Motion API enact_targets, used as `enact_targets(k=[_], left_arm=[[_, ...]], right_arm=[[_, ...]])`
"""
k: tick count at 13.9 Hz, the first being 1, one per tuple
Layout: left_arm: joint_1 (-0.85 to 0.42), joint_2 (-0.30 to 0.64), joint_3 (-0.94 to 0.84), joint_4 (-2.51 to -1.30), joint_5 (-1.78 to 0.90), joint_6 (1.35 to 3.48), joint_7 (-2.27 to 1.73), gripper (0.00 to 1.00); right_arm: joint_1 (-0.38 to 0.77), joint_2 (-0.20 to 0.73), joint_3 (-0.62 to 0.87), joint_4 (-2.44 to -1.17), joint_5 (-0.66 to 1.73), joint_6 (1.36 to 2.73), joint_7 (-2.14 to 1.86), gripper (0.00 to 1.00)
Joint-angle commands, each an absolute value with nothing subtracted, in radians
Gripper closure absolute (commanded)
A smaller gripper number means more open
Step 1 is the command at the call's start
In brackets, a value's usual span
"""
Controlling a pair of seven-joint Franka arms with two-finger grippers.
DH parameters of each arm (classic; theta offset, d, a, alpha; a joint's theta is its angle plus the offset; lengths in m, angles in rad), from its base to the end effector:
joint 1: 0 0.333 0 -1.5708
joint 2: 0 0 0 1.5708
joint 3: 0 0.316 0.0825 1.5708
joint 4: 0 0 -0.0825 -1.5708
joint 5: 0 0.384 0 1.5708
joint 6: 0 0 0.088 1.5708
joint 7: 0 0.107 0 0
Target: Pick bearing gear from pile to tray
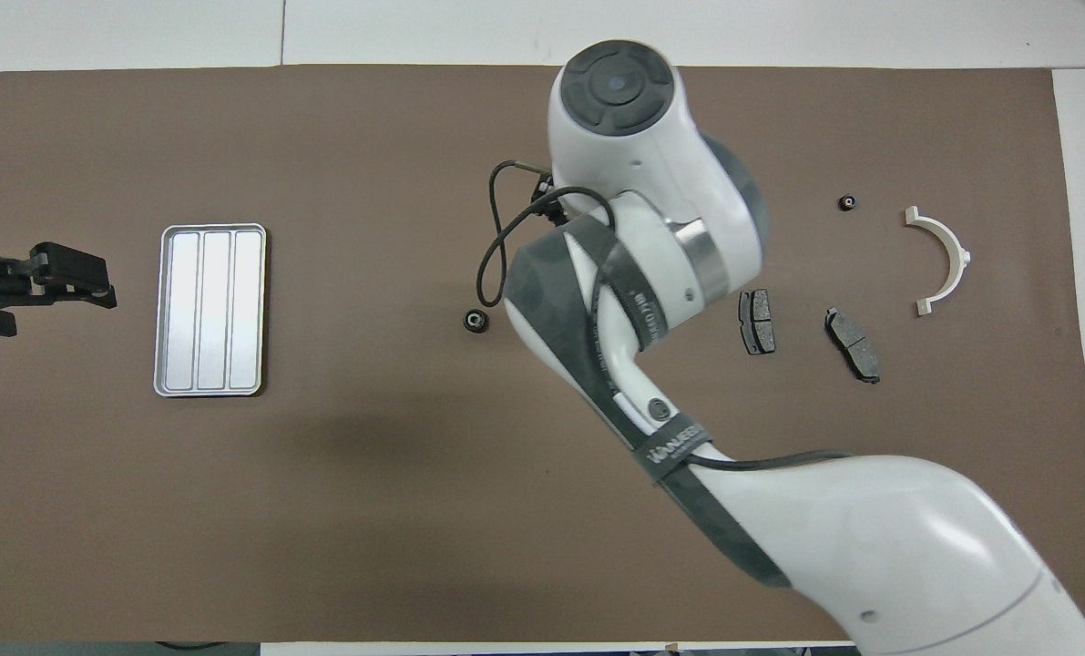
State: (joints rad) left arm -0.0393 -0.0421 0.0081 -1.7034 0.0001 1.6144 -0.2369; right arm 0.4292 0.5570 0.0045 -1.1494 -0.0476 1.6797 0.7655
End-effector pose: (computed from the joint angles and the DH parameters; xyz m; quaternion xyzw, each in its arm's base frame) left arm 0.5416 -0.0168 0.5886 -0.9944 -0.1026 0.0233 0.0030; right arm 0.6500 0.2950 0.4782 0.9864 -0.1625 0.0016 0.0260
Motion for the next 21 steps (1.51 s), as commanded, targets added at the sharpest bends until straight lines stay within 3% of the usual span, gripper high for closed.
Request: enact_targets(k=[1,5,8,13,21], left_arm=[[-0.032,-0.06,0.003,-1.712,-0.014,1.611,-0.232,0.0],[-0.032,-0.06,0.003,-1.712,-0.015,1.611,-0.232,0.0],[-0.032,-0.06,0.003,-1.712,-0.015,1.609,-0.232,0.0],[-0.032,-0.06,0.003,-1.712,-0.014,1.611,-0.232,0.0],[-0.032,-0.06,0.002,-1.712,-0.015,1.602,-0.227,0.0]], right_arm=[[0.298,0.5,0.021,-1.187,-0.044,1.646,0.437,0.0],[0.097,0.48,0.023,-1.258,-0.043,1.722,0.054,0.0],[0.023,0.425,0.023,-1.441,-0.043,1.905,-0.053,0.0],[-0.035,0.436,0.021,-1.641,-0.043,2.193,-0.117,0.0],[-0.077,0.571,0.023,-1.625,-0.005,2.325,-0.114,0.0]])
